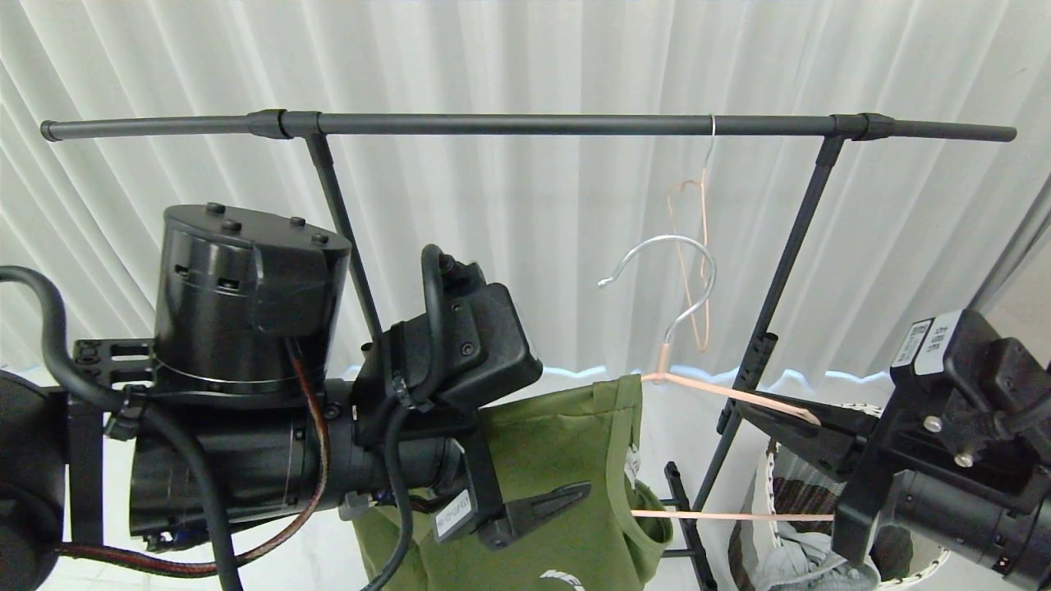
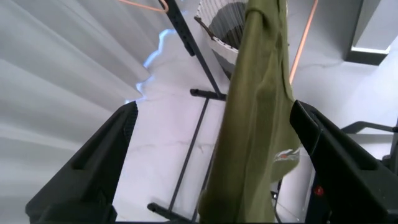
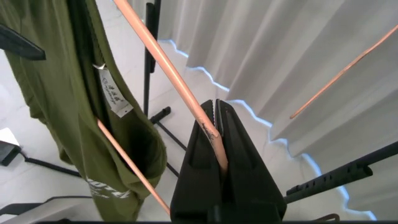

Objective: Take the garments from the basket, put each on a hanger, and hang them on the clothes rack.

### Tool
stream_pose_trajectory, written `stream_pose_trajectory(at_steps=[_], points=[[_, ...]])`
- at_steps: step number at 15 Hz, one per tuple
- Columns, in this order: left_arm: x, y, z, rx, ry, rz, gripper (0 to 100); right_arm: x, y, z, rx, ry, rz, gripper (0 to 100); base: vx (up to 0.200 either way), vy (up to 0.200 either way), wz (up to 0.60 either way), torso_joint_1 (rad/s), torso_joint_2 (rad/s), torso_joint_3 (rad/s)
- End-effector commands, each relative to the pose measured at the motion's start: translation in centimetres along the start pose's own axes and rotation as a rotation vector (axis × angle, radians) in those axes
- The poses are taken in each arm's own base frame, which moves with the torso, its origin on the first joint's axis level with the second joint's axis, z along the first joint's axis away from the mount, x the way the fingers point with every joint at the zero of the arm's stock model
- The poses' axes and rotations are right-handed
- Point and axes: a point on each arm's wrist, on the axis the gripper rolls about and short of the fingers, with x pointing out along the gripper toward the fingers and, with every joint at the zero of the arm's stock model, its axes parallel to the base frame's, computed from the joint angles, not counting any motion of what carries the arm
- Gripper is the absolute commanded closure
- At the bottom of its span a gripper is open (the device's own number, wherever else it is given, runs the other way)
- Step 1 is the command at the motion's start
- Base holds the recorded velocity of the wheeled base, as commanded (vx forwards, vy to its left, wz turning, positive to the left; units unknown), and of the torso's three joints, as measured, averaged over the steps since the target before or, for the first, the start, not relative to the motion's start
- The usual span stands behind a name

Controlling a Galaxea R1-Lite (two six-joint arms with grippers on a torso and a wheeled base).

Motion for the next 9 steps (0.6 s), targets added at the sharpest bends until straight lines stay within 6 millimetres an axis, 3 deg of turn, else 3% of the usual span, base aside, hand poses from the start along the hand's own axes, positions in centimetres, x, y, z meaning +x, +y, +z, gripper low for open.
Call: stream_pose_trajectory(at_steps=[1,2,3,9], points=[[0.08,-0.03,-0.18,-0.002,0.006,-0.002,0,0.02,0.08,0.05,0.000,-0.002,0.003,100,0.000,0.000,0.00,0.000,0.00,0.000],[0.04,-0.03,-0.22,-0.003,0.008,-0.001,0,0.02,0.07,0.09,0.000,-0.003,0.003,100,0.000,0.000,0.00,0.000,0.00,0.000],[0.09,-0.05,-0.28,-0.004,0.011,-0.003,100,0.02,0.07,0.11,0.000,-0.005,0.002,100,0.000,0.000,0.00,0.000,0.00,0.000],[0.02,0.04,-0.72,-0.010,0.027,0.009,100,-0.10,0.01,0.30,0.006,-0.015,0.000,100,0.000,0.000,0.00,0.000,0.00,0.000]])
